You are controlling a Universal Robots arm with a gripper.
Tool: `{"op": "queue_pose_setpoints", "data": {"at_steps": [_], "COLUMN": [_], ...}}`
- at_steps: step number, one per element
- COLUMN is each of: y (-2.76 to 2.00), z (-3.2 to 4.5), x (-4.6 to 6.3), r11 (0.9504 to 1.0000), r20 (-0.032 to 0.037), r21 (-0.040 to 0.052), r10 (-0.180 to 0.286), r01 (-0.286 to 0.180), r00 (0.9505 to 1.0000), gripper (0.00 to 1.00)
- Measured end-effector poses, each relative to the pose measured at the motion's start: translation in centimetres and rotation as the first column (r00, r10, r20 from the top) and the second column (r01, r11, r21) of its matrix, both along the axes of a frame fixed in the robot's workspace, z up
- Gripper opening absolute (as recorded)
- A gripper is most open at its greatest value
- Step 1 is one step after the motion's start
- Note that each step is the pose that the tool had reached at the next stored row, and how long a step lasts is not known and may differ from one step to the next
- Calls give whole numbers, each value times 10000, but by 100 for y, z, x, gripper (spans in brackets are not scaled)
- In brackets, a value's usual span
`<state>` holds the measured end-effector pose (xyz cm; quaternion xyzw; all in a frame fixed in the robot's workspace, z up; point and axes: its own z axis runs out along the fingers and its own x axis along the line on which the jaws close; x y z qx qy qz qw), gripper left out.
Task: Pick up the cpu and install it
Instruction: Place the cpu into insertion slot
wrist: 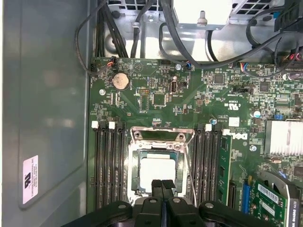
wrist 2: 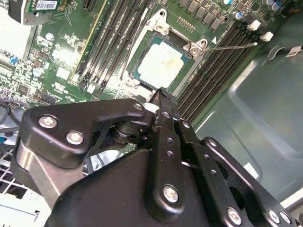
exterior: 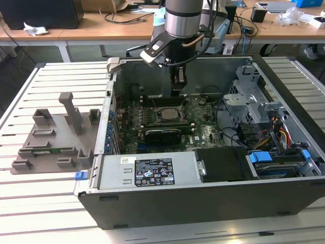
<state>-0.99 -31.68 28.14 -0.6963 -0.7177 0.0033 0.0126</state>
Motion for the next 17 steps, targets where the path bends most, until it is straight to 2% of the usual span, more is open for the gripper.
{"op": "queue_pose_setpoints", "data": {"at_steps": [8, 13, 14, 17], "y": [0, 0, 0, 0], "z": [83, 176, 214, 251], "x": [0, 0, 0, 0], "r11": [10000, 10000, 10000, 10000], "r20": [0, 0, 0, 1], "r21": [0, 0, 0, 1], "r10": [0, 0, -1, 0], "r01": [0, 0, 1, 0], "r00": [10000, 10000, 10000, 10000], "gripper": [11, 11, 11, 11]}}
